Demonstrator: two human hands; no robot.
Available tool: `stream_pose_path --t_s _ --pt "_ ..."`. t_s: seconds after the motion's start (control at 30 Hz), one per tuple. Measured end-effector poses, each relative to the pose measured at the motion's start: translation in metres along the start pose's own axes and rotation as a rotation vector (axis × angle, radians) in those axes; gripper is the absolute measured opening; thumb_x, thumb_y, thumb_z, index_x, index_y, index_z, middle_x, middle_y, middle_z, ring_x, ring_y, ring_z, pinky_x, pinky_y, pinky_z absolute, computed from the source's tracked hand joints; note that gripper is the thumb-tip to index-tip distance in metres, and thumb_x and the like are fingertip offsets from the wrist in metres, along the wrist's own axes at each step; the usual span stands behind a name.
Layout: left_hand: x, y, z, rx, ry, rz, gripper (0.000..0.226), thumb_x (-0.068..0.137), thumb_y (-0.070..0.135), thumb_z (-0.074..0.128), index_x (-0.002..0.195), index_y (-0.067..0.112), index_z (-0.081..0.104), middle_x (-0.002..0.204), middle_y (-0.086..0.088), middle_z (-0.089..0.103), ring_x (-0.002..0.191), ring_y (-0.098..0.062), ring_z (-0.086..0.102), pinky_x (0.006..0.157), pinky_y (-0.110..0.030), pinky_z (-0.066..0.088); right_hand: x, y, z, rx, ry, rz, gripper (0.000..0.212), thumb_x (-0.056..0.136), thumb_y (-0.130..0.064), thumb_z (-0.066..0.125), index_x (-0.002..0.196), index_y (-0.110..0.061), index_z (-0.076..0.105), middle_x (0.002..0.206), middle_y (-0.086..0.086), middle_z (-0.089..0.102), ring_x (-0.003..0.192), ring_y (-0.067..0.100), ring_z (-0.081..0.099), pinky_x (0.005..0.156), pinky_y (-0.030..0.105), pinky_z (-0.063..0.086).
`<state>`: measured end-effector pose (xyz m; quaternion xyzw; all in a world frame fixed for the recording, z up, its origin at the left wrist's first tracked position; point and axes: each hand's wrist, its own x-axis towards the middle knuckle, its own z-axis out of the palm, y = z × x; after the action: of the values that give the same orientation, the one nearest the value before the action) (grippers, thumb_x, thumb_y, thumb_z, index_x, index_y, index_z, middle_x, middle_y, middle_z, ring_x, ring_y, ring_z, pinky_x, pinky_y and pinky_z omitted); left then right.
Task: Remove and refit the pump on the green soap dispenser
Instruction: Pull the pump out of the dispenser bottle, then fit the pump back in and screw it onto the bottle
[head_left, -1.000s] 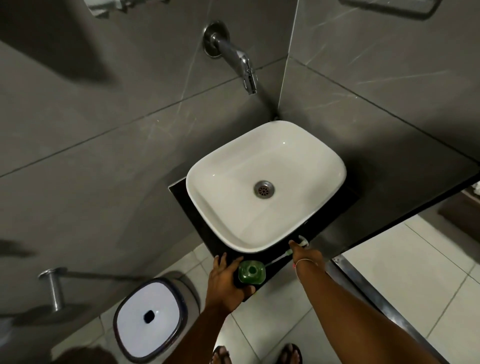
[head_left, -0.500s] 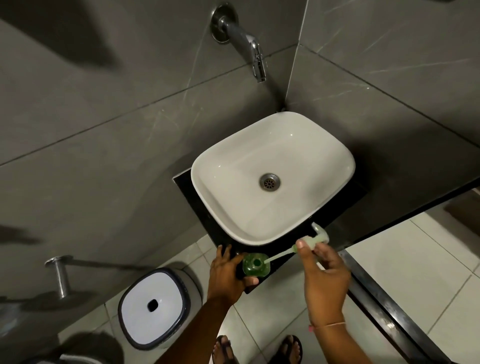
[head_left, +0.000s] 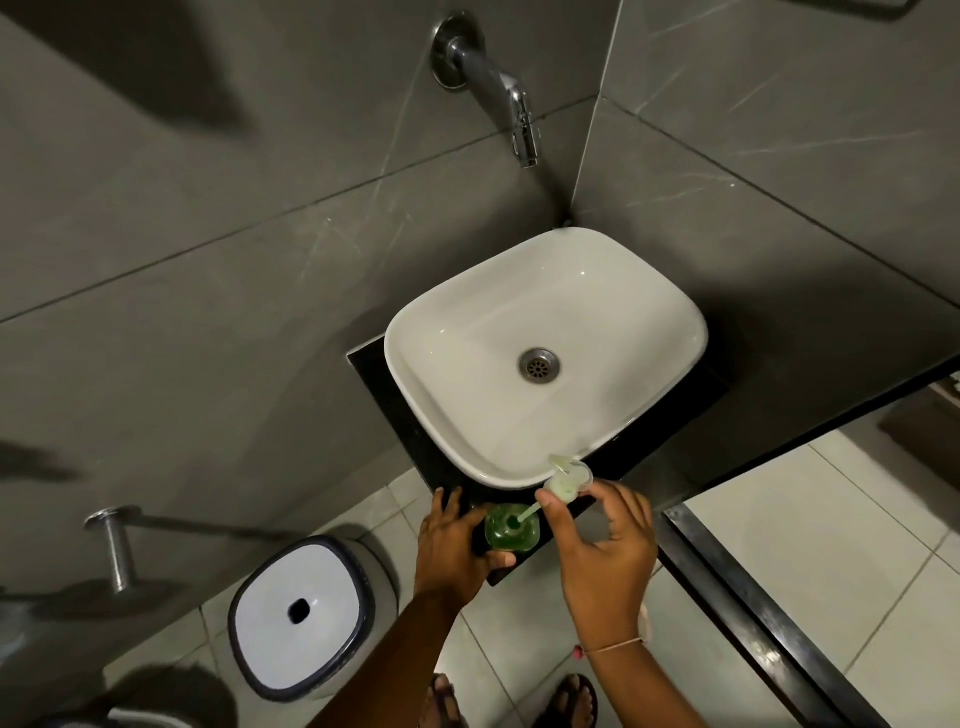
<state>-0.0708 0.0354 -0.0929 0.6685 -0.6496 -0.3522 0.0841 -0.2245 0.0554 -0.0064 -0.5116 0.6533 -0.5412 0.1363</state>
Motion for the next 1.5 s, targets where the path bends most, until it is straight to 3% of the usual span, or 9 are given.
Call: stream_pose_path --t_s 0.27,0.43,0.73,0.87,0.97,1.1,1.17,1.33,1.5 --pt "0.002 -0.002 0.002 0.004 0.001 -0.006 0.073 0.066 0.054 0.076 0.132 0.042 0.047 0.159 -0.007 0.025 0.149 -0.029 0.005 0.12 -0.048 0.02 -0.02 0.029 0.019 -0.066 -0.155 0.046 0.036 0.073 -0.054 0.072 0.092 -0.023 0.072 0.093 -0.023 0.06 0.094 0.006 0.054 0.083 0.016 0.044" --pt "0.003 -0.006 0.005 0.023 0.021 0.022 0.069 0.069 0.053 0.076 0.131 0.036 0.052 0.159 -0.005 0.025 0.149 -0.029 0.005 0.12 -0.046 0.019 -0.04 0.059 0.033 -0.172 -0.309 0.078 0.038 0.069 -0.047 0.078 0.095 -0.019 0.074 0.1 -0.015 0.059 0.099 0.015 0.053 0.083 0.037 0.053" --pt "0.001 -0.007 0.009 0.08 0.062 0.029 0.061 0.078 0.039 0.071 0.135 0.037 0.047 0.159 -0.001 0.026 0.149 -0.028 0.004 0.121 -0.048 0.021 -0.044 0.058 0.046 -0.185 -0.318 0.205 0.048 0.062 -0.066 0.073 0.082 -0.026 0.055 0.093 -0.007 0.055 0.096 0.017 0.048 0.079 0.044 0.05" --pt "0.002 -0.008 0.009 0.087 0.053 0.033 0.06 0.079 0.04 0.069 0.134 0.038 0.047 0.159 -0.002 0.025 0.15 -0.028 0.001 0.121 -0.049 0.017 -0.043 0.058 0.04 -0.242 -0.36 0.152 0.057 0.063 -0.07 0.068 0.106 -0.033 0.064 0.109 -0.008 0.058 0.11 0.016 0.046 0.092 0.037 0.04" --pt "0.003 -0.007 0.009 0.084 0.047 0.03 0.064 0.077 0.047 0.07 0.135 0.038 0.046 0.159 -0.002 0.025 0.15 -0.029 0.002 0.122 -0.049 0.015 -0.039 0.058 0.041 -0.281 -0.348 0.115 0.049 0.065 -0.066 0.066 0.092 -0.025 0.072 0.102 -0.005 0.06 0.104 0.02 0.049 0.088 0.041 0.042" --pt "0.003 -0.008 0.01 0.119 0.056 0.029 0.061 0.079 0.039 0.07 0.136 0.036 0.046 0.159 -0.001 0.025 0.15 -0.028 0.0 0.122 -0.049 0.016 -0.041 0.05 0.05 -0.296 -0.305 0.242 0.058 0.053 -0.075 0.066 0.071 -0.022 0.05 0.084 -0.002 0.057 0.094 0.022 0.049 0.082 0.042 0.041" --pt "0.003 -0.009 0.01 0.121 0.054 0.031 0.061 0.08 0.036 0.07 0.136 0.035 0.046 0.159 -0.001 0.025 0.15 -0.028 0.0 0.122 -0.049 0.016 -0.041 0.046 0.054 -0.301 -0.303 0.298 0.061 0.05 -0.075 0.068 0.073 -0.022 0.047 0.087 0.001 0.06 0.099 0.025 0.051 0.085 0.045 0.04" --pt "0.003 -0.008 0.008 0.114 0.049 0.033 0.061 0.078 0.044 0.069 0.135 0.037 0.046 0.159 -0.002 0.025 0.15 -0.028 0.0 0.122 -0.05 0.014 -0.042 0.052 0.043 -0.259 -0.338 0.204 0.058 0.059 -0.073 0.064 0.101 -0.034 0.068 0.111 -0.009 0.059 0.115 0.019 0.046 0.09 0.038 0.031" --pt "0.003 -0.007 0.01 0.119 0.051 0.021 0.063 0.078 0.042 0.07 0.136 0.037 0.045 0.159 0.0 0.025 0.15 -0.027 0.0 0.121 -0.05 0.017 -0.039 0.046 0.051 -0.297 -0.312 0.297 0.055 0.05 -0.066 0.078 0.078 -0.023 0.059 0.099 -0.004 0.061 0.11 0.023 0.049 0.092 0.04 0.033"
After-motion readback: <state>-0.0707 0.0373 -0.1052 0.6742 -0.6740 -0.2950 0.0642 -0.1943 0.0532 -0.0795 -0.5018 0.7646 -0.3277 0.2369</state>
